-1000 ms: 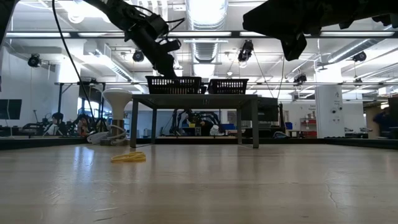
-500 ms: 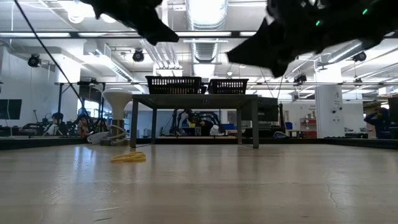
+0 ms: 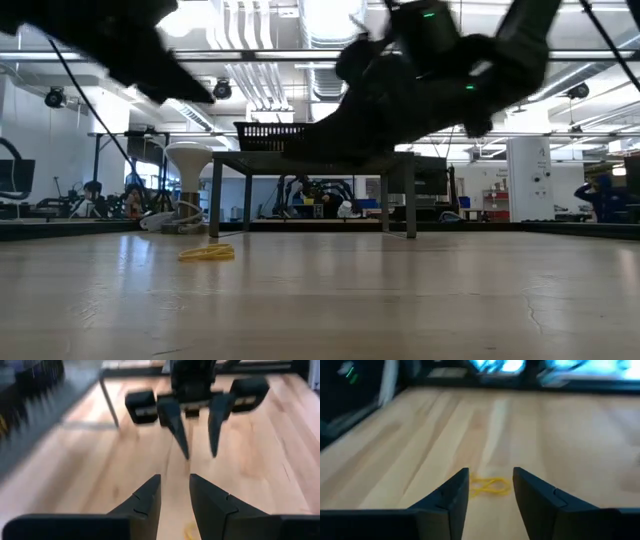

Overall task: Pick & Place Office Desk Supplies
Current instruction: Put the yellow rubber band into the top left black bin on the shelf

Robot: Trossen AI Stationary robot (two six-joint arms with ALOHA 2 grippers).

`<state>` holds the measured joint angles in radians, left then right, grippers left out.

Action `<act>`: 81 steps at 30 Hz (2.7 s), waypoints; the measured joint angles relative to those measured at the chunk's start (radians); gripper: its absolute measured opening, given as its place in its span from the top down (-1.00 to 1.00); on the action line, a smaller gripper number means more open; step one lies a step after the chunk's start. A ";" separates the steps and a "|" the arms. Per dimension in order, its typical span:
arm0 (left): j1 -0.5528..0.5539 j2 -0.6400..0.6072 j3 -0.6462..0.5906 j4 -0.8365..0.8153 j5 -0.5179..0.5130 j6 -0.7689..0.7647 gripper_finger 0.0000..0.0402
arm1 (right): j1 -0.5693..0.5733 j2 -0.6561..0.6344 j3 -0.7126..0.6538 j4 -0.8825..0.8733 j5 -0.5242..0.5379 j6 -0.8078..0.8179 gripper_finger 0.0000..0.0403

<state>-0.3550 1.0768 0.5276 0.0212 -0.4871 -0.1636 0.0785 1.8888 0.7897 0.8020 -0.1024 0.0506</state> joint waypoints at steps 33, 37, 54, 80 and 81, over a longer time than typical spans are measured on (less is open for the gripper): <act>-0.112 0.000 -0.188 0.004 -0.063 -0.521 0.49 | -0.084 0.449 0.934 -1.250 -0.282 -0.718 0.92; -0.112 0.000 -0.188 0.001 -0.063 -0.521 0.49 | -0.090 0.419 0.891 -1.256 -0.286 -0.652 0.95; -0.112 0.006 -0.192 0.151 -0.135 -0.368 0.48 | -0.092 0.190 0.146 0.267 -0.223 0.044 0.96; 0.119 0.114 -0.153 0.750 0.068 0.036 -0.34 | -0.094 -0.012 0.176 0.285 -0.130 0.003 0.96; 0.125 0.134 -0.141 0.750 0.074 0.036 -0.34 | -0.094 -0.012 0.184 0.268 -0.130 -0.002 0.96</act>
<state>-0.2300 1.2105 0.3864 0.7716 -0.4130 -0.1271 -0.0158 1.8771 0.9736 1.0699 -0.2322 0.0484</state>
